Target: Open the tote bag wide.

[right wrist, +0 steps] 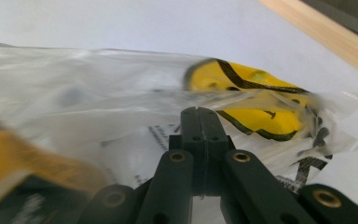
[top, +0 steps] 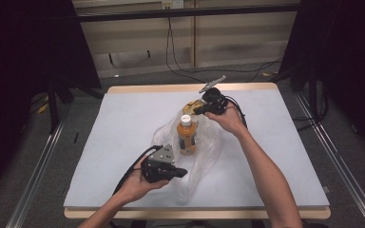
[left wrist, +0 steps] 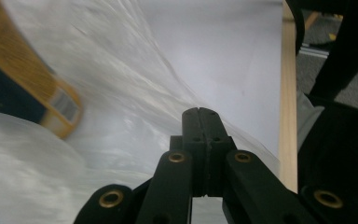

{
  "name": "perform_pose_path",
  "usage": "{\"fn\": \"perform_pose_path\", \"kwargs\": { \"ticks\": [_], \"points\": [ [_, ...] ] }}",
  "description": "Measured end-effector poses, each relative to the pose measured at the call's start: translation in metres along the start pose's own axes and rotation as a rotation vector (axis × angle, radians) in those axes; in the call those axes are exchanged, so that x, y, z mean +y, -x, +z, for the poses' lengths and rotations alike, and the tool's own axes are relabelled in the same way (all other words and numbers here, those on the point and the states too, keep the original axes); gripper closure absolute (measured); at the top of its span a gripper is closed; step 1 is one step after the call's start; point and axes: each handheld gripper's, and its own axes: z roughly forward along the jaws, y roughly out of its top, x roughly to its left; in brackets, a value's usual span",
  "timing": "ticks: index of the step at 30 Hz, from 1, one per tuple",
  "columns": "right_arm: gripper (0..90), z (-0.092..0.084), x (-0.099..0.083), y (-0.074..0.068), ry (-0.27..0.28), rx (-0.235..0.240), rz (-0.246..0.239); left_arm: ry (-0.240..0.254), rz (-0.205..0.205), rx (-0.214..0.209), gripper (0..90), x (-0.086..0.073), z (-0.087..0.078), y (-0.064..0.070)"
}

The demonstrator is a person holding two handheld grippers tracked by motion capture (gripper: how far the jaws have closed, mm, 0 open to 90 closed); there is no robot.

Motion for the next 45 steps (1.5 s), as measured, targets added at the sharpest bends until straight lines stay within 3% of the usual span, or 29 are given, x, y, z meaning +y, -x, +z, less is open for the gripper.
{"fn": "perform_pose_path", "kwargs": {
  "ticks": [3, 7, 9, 11, 16, 21, 23, 24, 27, 32, 36, 45],
  "points": [
    [90.0, -0.010, -0.004, -0.009, 0.010, 0.015, -0.022, 0.010, 0.004, 0.052, 90.0, 0.007, -0.008, -0.013],
    [90.0, -0.017, -0.015, -0.023, 0.007, 0.017, -0.038, 0.008, -0.073, 0.116, 90.0, 0.004, -0.010, -0.043],
    [90.0, -0.018, -0.023, -0.029, -0.005, 0.013, -0.044, 0.035, -0.117, 0.123, 90.0, 0.000, -0.009, -0.056],
    [90.0, -0.016, -0.031, -0.034, -0.019, 0.017, -0.044, 0.006, -0.146, 0.147, 90.0, -0.004, -0.004, -0.070],
    [90.0, -0.002, -0.053, -0.038, -0.069, 0.022, -0.053, -0.060, -0.180, 0.185, 90.0, -0.018, 0.016, -0.087],
    [90.0, 0.010, -0.070, -0.037, -0.108, 0.022, -0.049, -0.143, -0.178, 0.207, 90.0, -0.033, 0.029, -0.097],
    [90.0, 0.010, -0.074, -0.037, -0.110, 0.016, -0.050, -0.155, -0.201, 0.220, 90.0, -0.041, 0.028, -0.100],
    [90.0, 0.009, -0.076, -0.038, -0.110, 0.017, -0.042, -0.133, -0.214, 0.225, 90.0, -0.044, 0.027, -0.100],
    [90.0, 0.007, -0.082, -0.038, -0.120, 0.009, -0.038, -0.149, -0.225, 0.230, 90.0, -0.051, 0.018, -0.105],
    [90.0, -0.001, -0.090, -0.035, -0.126, -0.009, -0.028, -0.127, -0.250, 0.253, 90.0, -0.059, 0.011, -0.108],
    [90.0, -0.006, -0.096, -0.029, -0.102, -0.006, -0.018, -0.133, -0.239, 0.258, 90.0, -0.064, 0.006, -0.111],
    [90.0, -0.017, -0.108, -0.023, -0.086, -0.033, 0.004, -0.100, -0.289, 0.271, 90.0, -0.080, -0.010, -0.114]
  ]
}}
